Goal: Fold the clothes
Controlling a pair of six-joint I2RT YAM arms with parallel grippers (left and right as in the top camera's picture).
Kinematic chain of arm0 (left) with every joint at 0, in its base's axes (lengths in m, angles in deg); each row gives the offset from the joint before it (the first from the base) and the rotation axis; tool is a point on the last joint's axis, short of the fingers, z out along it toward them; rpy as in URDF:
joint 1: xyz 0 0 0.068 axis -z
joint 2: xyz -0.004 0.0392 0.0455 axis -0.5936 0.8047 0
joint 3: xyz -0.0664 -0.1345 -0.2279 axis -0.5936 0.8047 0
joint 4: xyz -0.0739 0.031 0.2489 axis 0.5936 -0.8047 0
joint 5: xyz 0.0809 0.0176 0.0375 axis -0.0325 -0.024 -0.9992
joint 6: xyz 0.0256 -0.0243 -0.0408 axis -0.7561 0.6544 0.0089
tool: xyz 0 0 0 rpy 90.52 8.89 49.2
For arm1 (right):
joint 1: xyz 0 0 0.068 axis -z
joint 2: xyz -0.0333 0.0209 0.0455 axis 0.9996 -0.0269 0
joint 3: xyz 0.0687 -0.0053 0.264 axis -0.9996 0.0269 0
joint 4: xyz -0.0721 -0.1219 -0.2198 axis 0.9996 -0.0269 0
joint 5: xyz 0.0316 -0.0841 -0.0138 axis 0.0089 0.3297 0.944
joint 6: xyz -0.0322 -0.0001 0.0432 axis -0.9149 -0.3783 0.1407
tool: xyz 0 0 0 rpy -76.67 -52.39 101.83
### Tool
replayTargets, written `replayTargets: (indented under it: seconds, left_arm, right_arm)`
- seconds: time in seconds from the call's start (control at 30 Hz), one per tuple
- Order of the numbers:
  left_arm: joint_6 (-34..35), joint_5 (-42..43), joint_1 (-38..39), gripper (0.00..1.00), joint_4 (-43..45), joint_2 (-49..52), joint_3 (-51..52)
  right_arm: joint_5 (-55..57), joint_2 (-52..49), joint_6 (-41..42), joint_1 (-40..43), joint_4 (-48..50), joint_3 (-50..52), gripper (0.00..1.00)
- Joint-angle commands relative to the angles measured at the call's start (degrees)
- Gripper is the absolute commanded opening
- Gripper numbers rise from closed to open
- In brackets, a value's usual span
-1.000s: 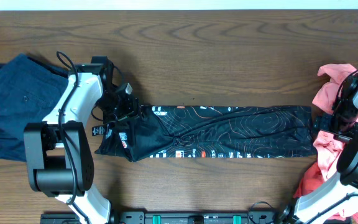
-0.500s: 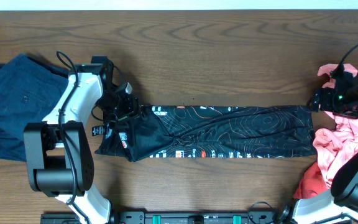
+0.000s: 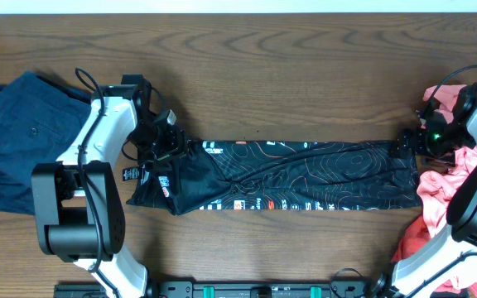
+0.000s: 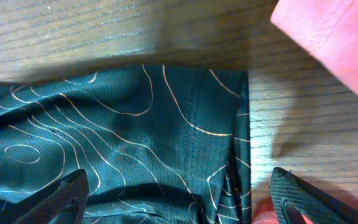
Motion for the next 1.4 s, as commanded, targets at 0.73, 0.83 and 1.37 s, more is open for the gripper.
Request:
replayTargets:
  seconds: [0.73, 0.83, 1.37]
  left_arm:
    - [0.1, 0.6, -0.1, 0.64, 0.3, 0.0, 0.0]
    - [0.1, 0.6, -0.1, 0.64, 0.5, 0.0, 0.0]
    - [0.1, 0.6, -0.2, 0.64, 1.3, 0.0, -0.1]
  right_arm:
    - [1.1, -0.6, 1.1, -0.5, 1.0, 7.1, 0.32]
    - [0.8, -0.5, 1.1, -0.5, 0.9, 6.8, 0.13]
    - [-1.9, 7.1, 10.2, -8.9, -12.8, -5.2, 0.01]
